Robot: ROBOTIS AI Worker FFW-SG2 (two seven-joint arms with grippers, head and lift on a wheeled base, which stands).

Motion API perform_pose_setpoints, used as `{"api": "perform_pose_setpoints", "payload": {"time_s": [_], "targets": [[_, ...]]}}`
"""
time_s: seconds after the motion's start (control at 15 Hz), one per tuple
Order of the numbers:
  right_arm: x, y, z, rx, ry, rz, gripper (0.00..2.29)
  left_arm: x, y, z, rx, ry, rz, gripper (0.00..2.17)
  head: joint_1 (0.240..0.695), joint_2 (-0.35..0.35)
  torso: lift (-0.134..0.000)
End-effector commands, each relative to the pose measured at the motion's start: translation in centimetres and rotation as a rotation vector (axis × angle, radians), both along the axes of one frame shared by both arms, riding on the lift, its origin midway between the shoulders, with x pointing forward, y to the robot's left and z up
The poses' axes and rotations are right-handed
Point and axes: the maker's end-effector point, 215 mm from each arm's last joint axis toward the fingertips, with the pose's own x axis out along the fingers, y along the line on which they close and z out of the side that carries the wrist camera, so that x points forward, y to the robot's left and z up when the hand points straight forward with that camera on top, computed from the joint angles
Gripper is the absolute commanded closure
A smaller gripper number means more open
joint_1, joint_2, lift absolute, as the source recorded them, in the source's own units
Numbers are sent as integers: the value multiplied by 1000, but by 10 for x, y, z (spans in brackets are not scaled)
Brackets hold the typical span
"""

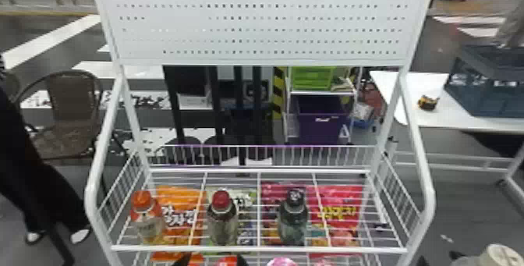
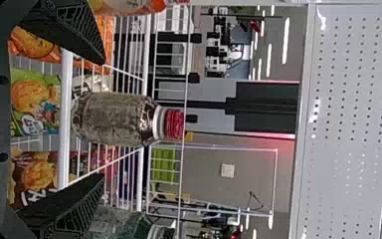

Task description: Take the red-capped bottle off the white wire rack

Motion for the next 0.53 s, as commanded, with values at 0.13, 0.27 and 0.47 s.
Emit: {"api": "perform_pose_setpoints", "payload": {"time_s": [0.13, 0.27, 0.47], "targets": [[-4, -4, 4, -5, -15, -5, 1426, 36, -22, 2, 19, -14, -25, 83, 499, 0, 0], [-4, -6, 5, -7, -17, -7, 1430, 51, -24, -4, 33, -1, -24, 83, 499, 0, 0], [-4, -12, 7, -5, -18, -17, 1426, 69, -22, -13, 58, 21, -19, 83, 499, 0, 0]]}}
